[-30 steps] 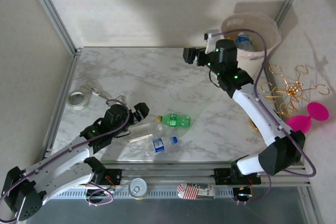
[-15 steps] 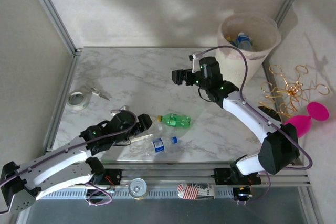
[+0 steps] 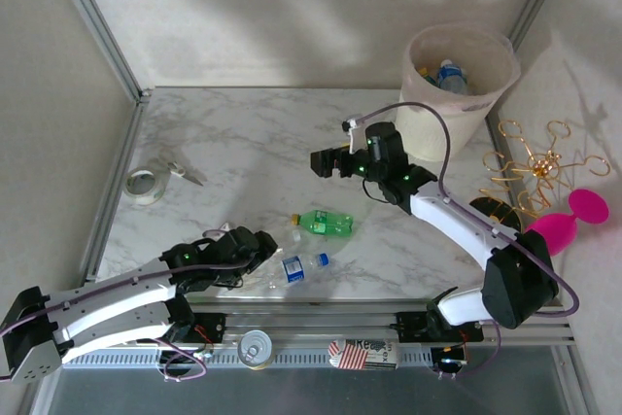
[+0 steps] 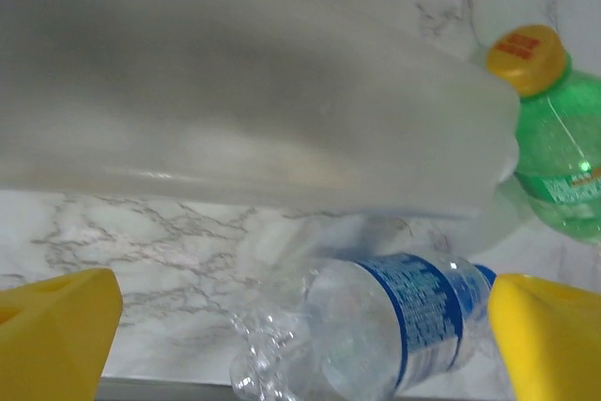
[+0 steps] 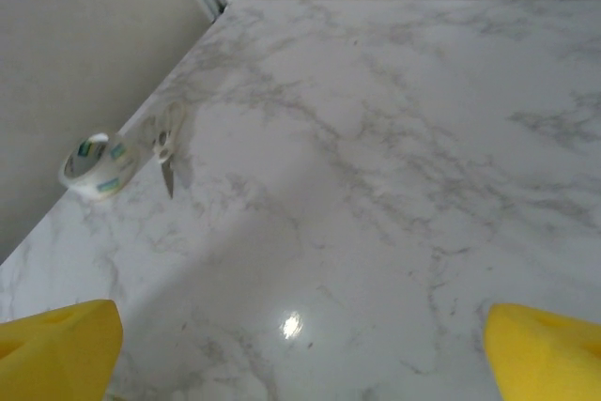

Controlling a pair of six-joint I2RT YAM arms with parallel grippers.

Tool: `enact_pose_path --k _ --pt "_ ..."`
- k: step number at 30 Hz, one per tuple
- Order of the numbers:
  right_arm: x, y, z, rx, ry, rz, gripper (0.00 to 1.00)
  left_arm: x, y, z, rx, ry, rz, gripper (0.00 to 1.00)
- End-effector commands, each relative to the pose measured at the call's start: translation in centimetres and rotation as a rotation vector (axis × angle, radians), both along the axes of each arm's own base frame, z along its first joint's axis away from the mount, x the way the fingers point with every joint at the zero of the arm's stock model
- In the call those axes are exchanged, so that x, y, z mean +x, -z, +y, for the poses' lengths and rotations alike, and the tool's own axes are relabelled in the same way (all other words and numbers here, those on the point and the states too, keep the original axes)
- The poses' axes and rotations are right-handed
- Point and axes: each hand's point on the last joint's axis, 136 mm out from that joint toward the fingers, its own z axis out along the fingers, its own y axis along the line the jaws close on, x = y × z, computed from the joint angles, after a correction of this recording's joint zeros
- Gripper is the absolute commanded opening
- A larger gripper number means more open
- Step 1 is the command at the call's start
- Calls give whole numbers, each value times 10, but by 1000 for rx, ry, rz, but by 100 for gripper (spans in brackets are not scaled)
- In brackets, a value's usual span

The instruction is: Put the plastic bottles in the bin

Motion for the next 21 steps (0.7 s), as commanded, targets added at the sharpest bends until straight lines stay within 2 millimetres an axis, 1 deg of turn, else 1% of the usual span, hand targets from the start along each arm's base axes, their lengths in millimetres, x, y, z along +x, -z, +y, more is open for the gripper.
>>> enact_pose_path --k 1,6,9,14,17,21 --pt "-13 2 8 32 -56 0 99 14 2 13 -9 -149 -52 100" --pt "-21 17 8 17 -51 19 99 30 6 22 -72 -298 -121 100" --pt "-25 24 9 20 -50 24 99 41 3 29 -105 -393 -174 100" --pt "-38 38 18 20 -103 41 99 58 -6 40 -109 -498 -244 100" --pt "-45 46 22 4 -119 41 99 64 -7 46 -97 -555 -260 100" --pt "-48 52 20 1 -110 40 99 67 0 49 -120 -632 -240 100"
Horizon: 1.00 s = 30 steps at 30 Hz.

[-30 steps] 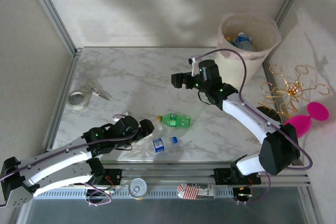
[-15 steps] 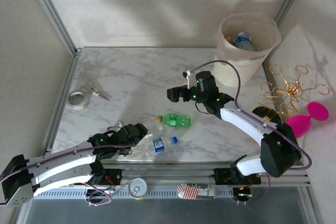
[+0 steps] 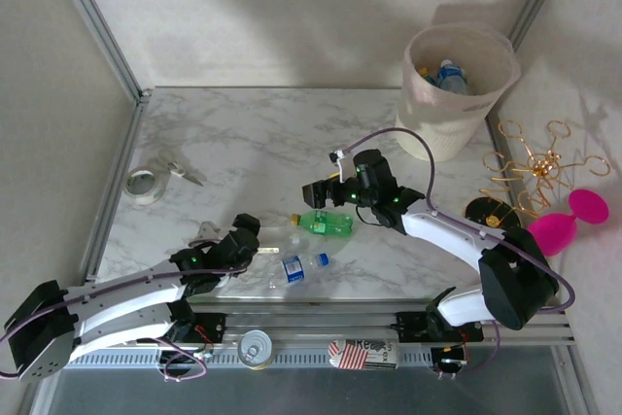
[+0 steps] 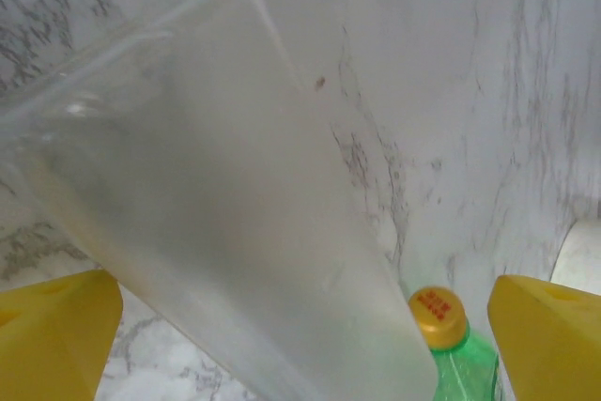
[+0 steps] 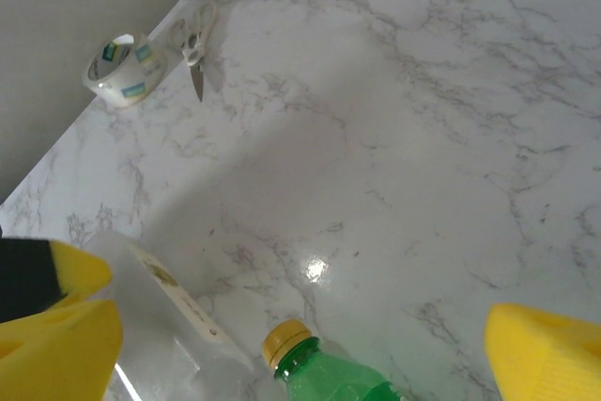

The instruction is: Put the plastic bottles in the bin

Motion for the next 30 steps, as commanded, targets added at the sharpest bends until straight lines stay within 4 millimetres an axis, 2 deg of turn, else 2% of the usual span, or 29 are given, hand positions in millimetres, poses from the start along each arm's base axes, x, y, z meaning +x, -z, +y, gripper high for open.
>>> enact_pose_path --k 1,9,12,24,30 --pt "-2 -6 -1 23 6 -34 99 13 -7 12 -53 -160 -46 99" --pt "-1 4 -7 1 31 -42 99 27 1 8 -35 -219 52 100" --pt "-1 7 -9 -9 39 -44 99 31 10 4 -46 -213 101 99" --pt "2 22 -18 -50 70 -69 99 24 43 5 29 -208 221 87" --pt "6 25 -20 -85 76 -82 99 21 48 13 70 -229 243 72"
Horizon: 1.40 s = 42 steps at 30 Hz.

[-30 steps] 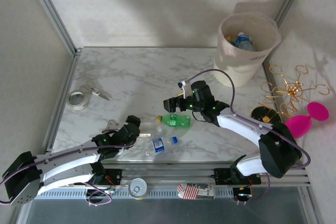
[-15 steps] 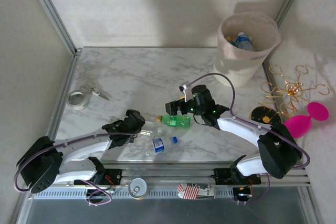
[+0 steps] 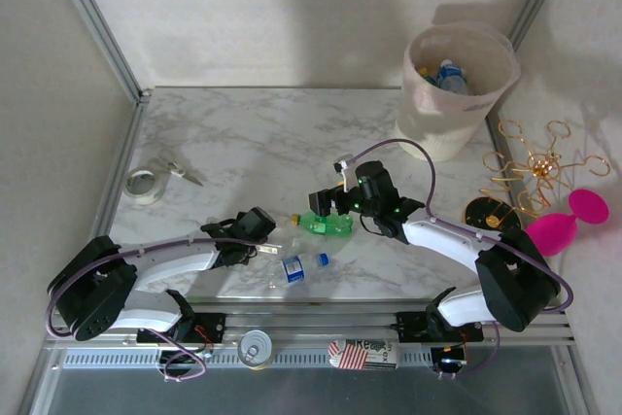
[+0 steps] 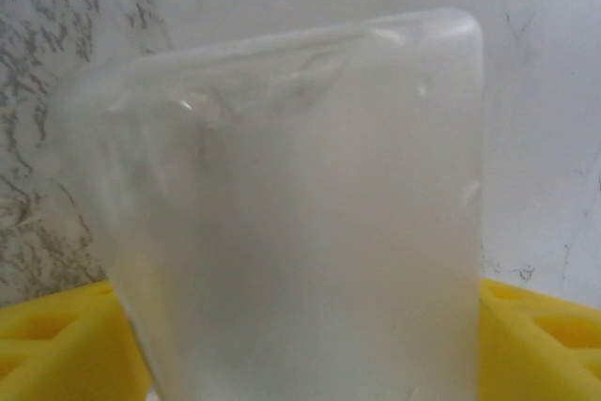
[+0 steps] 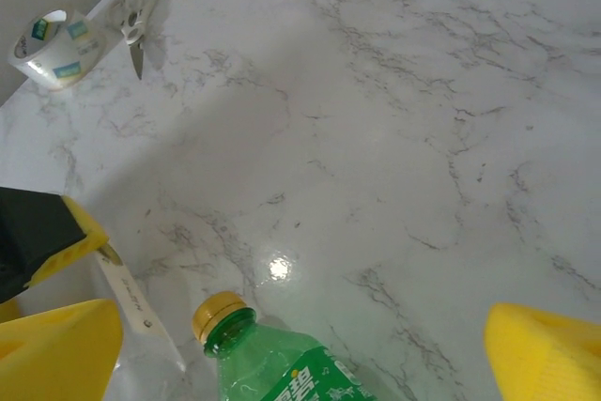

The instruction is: Put the plastic bottles in the bin

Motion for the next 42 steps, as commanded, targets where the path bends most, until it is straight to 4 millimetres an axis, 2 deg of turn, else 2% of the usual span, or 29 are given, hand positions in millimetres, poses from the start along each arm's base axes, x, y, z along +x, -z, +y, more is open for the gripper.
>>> enact_pose_path --k 1,7,13,16,20,24,27,29,32,36,40,42 --pt "4 -5 0 -15 5 -49 99 -2 12 12 30 -55 25 70" --pt "0 -11 9 14 -50 -53 99 16 0 18 50 -90 -48 60" --pt "-15 -25 24 87 -167 -61 99 43 -28 16 85 -74 -167 48" --pt "-19 -35 30 115 -212 -74 99 52 -52 21 135 -66 -234 45" --pt "-24 -50 38 152 -277 -122 99 61 -96 31 198 -53 -372 43" --pt "-26 -62 46 177 -324 -137 99 69 -151 36 259 1 -537 42" --pt "-29 -71 54 206 -369 -115 99 74 -189 25 282 116 -667 41" --pt "-33 -77 61 233 -412 -89 98 76 -212 11 282 220 -759 40" --pt "-37 -87 72 277 -473 -50 98 77 -233 -10 277 354 -842 40" --pt "-39 -98 79 338 -513 -55 97 77 -246 -36 240 483 -910 40" --pt "-40 -105 85 389 -535 -44 95 77 -246 -56 205 560 -940 39" --pt "-49 -106 93 400 -560 -35 92 76 -247 -63 200 576 -954 40"
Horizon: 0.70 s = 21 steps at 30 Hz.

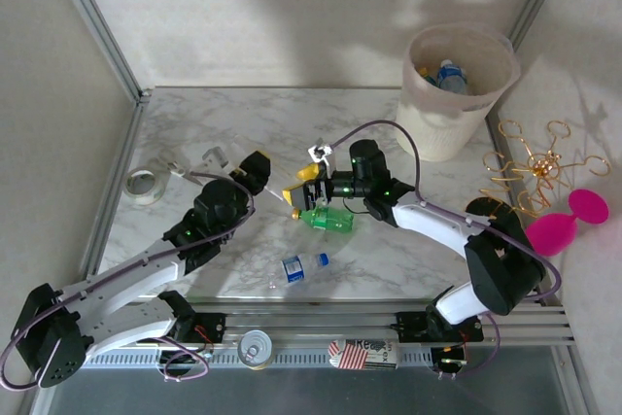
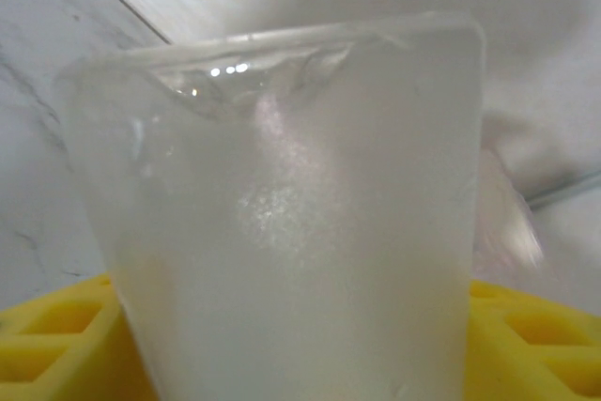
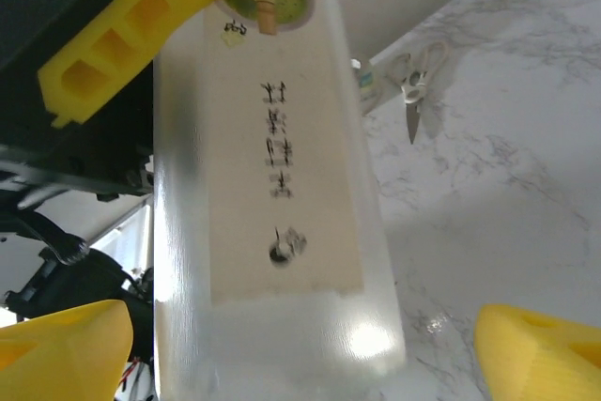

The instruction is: Put the plastic bottles in the bin

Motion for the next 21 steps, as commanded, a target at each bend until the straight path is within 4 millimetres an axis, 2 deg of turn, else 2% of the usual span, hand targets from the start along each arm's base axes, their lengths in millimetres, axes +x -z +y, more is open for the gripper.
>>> enact_pose_path --k 1,3,9,13,15,19,20,21 --pt "-12 -21 15 71 -66 -8 90 -4 -15 -21 5 95 -78 40" --pt "-12 -17 16 67 -67 10 85 -5 -15 -24 5 103 -83 40" --pt "-13 -11 17 67 -70 46 58 -5 -13 -28 2 115 -83 40" --pt "-14 -12 17 73 -68 46 46 -6 -10 -28 3 117 -81 45" --pt "-14 -12 16 74 -63 40 44 -6 -11 -27 2 115 -82 57" --pt "-8 -9 16 53 -37 35 44 -8 -17 -21 -6 95 -94 94" --pt "-4 -7 15 41 -19 32 45 -9 -18 -16 -5 79 -97 99" --pt "1 -4 13 21 5 33 45 -10 -22 -11 -7 57 -104 100"
